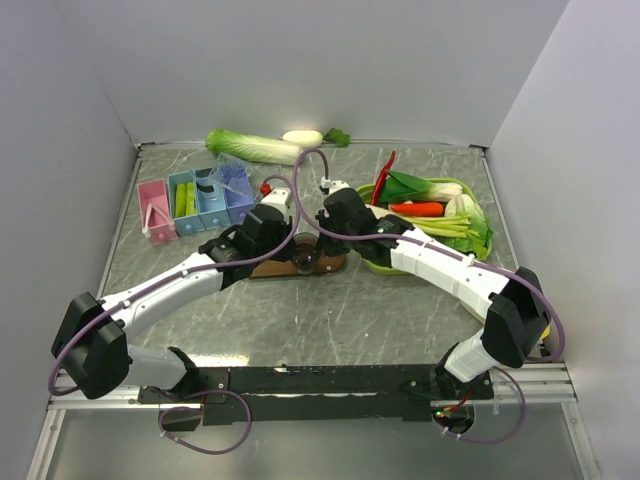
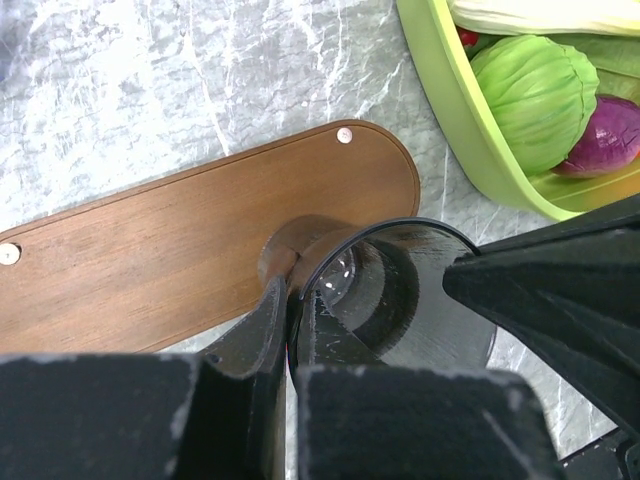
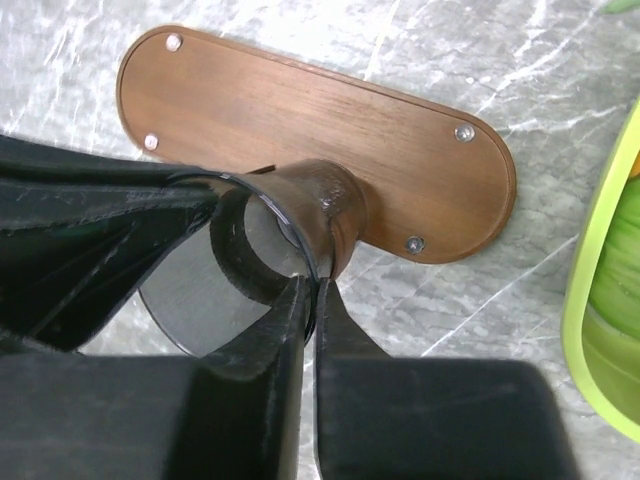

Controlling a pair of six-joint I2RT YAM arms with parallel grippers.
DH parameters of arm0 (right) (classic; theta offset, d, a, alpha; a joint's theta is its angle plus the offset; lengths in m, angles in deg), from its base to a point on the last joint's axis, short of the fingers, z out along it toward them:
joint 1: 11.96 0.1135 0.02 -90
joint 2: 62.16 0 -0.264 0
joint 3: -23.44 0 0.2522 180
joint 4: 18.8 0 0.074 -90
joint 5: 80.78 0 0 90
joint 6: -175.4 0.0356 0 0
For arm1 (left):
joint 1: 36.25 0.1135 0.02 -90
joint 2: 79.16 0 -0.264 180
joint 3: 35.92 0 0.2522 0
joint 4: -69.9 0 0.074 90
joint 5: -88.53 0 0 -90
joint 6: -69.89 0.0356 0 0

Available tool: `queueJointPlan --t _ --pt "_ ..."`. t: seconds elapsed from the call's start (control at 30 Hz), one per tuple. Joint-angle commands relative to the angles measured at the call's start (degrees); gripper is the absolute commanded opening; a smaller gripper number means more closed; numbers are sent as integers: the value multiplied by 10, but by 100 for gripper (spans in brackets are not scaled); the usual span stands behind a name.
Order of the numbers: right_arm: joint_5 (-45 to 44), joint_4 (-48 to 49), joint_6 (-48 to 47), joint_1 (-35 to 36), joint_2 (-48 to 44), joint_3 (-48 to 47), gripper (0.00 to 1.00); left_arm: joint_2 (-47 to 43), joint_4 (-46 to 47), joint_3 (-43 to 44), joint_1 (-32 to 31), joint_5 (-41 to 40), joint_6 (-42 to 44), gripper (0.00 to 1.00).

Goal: Prepare toiletry sets of a toothbrush and toothpaste on the tray
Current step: Pick up the cup from the storage box, then place the cup on the tray.

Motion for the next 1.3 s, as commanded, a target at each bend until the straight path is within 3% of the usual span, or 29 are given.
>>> queueJointPlan --t 0.0,0.1,0.13,0.3,0.63,0.73,0.97,1.27 --pt "-7 17 9 3 8 -16 0 -33 82 7 -3 40 -3 2" --pt "-15 30 12 3 -7 -8 0 -38 86 4 -3 51 1 15" --pt "-19 32 10 2 -17 -8 0 -41 89 3 -3 50 3 28" --pt "-30 17 -7 -11 -41 -12 0 -69 98 -6 -3 39 13 68" --pt "-3 3 -53 -75 -98 21 0 -110 115 -32 4 -8 22 97" --pt "27 -7 -70 -100 -103 21 0 -108 108 -23 22 -3 29 97" --pt "46 -17 -101 -113 -87 1 0 -123 93 -3 170 62 20 97" --pt "83 -22 -104 -114 -35 -37 0 -215 68 -17 178 -115 124 97"
